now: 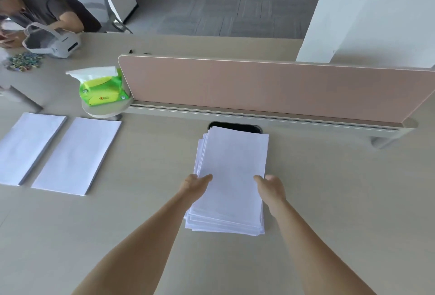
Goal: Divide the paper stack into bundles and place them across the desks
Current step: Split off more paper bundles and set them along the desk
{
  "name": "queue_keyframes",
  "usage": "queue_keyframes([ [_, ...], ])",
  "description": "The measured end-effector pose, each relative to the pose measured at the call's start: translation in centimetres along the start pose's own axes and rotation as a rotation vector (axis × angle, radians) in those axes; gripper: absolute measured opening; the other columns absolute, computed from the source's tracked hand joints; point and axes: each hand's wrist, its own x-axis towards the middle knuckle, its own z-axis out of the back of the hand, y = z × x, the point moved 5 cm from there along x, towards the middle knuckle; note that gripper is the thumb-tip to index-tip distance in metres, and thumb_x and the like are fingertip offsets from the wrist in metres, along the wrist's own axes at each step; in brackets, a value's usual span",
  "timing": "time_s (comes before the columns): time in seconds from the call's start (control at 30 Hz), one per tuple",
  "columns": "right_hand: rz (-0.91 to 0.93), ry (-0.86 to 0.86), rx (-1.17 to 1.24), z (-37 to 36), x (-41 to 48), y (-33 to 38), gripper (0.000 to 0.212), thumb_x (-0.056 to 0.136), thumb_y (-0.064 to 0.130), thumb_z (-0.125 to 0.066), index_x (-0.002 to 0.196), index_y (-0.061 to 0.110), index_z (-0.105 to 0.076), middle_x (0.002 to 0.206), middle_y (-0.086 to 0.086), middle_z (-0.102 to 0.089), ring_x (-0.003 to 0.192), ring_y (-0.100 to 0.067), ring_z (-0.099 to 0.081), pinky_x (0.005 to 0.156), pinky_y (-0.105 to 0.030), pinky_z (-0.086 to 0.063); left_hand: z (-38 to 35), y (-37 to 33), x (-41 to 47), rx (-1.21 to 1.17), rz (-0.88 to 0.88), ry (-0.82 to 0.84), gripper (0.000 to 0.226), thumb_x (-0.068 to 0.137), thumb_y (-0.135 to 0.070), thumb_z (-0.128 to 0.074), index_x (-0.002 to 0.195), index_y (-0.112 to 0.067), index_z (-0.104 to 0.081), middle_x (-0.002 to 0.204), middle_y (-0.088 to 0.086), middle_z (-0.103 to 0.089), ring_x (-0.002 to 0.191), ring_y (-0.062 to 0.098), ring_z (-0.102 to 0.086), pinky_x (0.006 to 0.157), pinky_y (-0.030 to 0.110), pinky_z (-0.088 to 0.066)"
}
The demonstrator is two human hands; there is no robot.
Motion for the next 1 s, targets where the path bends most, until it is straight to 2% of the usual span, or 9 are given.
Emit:
queue_keyframes([
  [0.1, 0.013, 0.030, -0.034, -0.7, 0.4, 0.2, 0.019, 0.087, 0.029, -0.053, 0.082, 0.011, -0.049, 0.075, 0.000, -0.049, 0.060, -0.018, -0.044, 0.052, -0.028, -0.032, -0.6, 0.4, 0.3, -0.019, 0.033, -0.033, 0.061, 0.087, -0.046, -0.061, 0.122, 0.003, -0.057, 0.082, 0.002, -0.050, 0.077, 0.024, -0.051, 0.062, 0.030, -0.035],
  [0.23, 0.054, 0.024, -0.123, -1.4, 1.2, 0.4, 0.032, 0.089, 0.028, -0.052, 0.108, 0.003, -0.052, 0.101, -0.006, -0.061, 0.080, -0.025, -0.057, 0.064, -0.030, -0.042, -0.4, 1.0, 1.2, -0.051, 0.074, -0.081, 0.057, 0.087, -0.046, -0.060, 0.114, 0.004, -0.058, 0.082, 0.003, -0.049, 0.076, 0.024, -0.049, 0.060, 0.029, -0.032],
  [0.3, 0.056, 0.022, -0.168, -1.4, 1.5, 0.7, 0.030, 0.090, 0.027, -0.053, 0.102, -0.001, -0.051, 0.094, -0.007, -0.057, 0.076, -0.025, -0.055, 0.064, -0.030, -0.042, -0.2, 1.1, 1.8, -0.072, 0.090, -0.098, 0.049, 0.085, -0.047, -0.060, 0.105, -0.002, -0.060, 0.092, 0.008, -0.053, 0.079, 0.025, -0.050, 0.063, 0.030, -0.034],
  [0.43, -0.051, 0.037, -0.044, -1.1, 2.8, -0.3, 0.025, 0.087, 0.029, -0.055, 0.082, 0.005, -0.052, 0.082, -0.007, -0.051, 0.060, -0.021, -0.043, 0.055, -0.029, -0.035, -0.2, 1.2, 2.3, -0.072, 0.105, -0.130, 0.057, 0.084, -0.050, -0.059, 0.122, -0.007, -0.057, 0.121, 0.014, -0.060, 0.108, 0.033, -0.058, 0.073, 0.032, -0.041],
  [0.53, -0.094, 0.110, 0.089, -1.6, 3.2, -0.4, 0.025, 0.090, 0.030, -0.058, 0.085, 0.008, -0.049, 0.085, -0.005, -0.046, 0.064, -0.021, -0.046, 0.058, -0.031, -0.032, -0.8, 1.4, 2.3, -0.095, 0.104, -0.111, 0.056, 0.083, -0.051, -0.061, 0.122, -0.010, -0.059, 0.118, 0.011, -0.062, 0.106, 0.031, -0.058, 0.073, 0.031, -0.042],
  [0.63, -0.048, 0.139, 0.068, -2.4, 2.2, 0.6, 0.030, 0.092, 0.028, -0.059, 0.102, -0.001, -0.057, 0.094, -0.007, -0.053, 0.085, -0.026, -0.061, 0.065, -0.032, -0.035, -0.3, 2.0, 2.3, -0.095, 0.100, -0.127, 0.057, 0.084, -0.051, -0.062, 0.126, -0.012, -0.058, 0.124, 0.010, -0.060, 0.111, 0.031, -0.057, 0.077, 0.032, -0.043],
  [0.77, -0.053, 0.238, 0.011, -5.8, 0.7, 1.0, 0.028, 0.089, 0.034, -0.059, 0.096, 0.007, -0.055, 0.079, -0.001, -0.048, 0.063, -0.019, -0.043, 0.057, -0.029, -0.033, 2.8, 4.8, 1.5, -0.086, 0.137, -0.157, 0.062, 0.084, -0.053, -0.061, 0.133, -0.015, -0.054, 0.130, 0.008, -0.056, 0.116, 0.031, -0.054, 0.091, 0.038, -0.049],
  [0.9, -0.052, 0.323, 0.040, -10.8, -1.9, 2.1, 0.019, 0.092, 0.030, -0.059, 0.087, 0.012, -0.053, 0.074, 0.002, -0.044, 0.061, -0.016, -0.040, 0.053, -0.027, -0.031, 7.7, 9.0, 1.3, -0.128, 0.175, -0.179, 0.061, 0.085, -0.050, -0.064, 0.132, -0.012, -0.056, 0.130, 0.010, -0.059, 0.114, 0.030, -0.057, 0.087, 0.034, -0.047],
  [1.0, -0.025, 0.370, 0.022, -15.6, -3.9, 2.8, 0.021, 0.090, 0.032, -0.060, 0.092, 0.013, -0.053, 0.082, 0.001, -0.049, 0.065, -0.014, -0.044, 0.055, -0.028, -0.034, 11.5, 12.3, 1.7, -0.079, 0.226, -0.197, 0.076, 0.074, -0.064, -0.059, 0.129, -0.013, -0.057, 0.133, 0.010, -0.055, 0.112, 0.032, -0.058, 0.090, 0.037, -0.050],
])
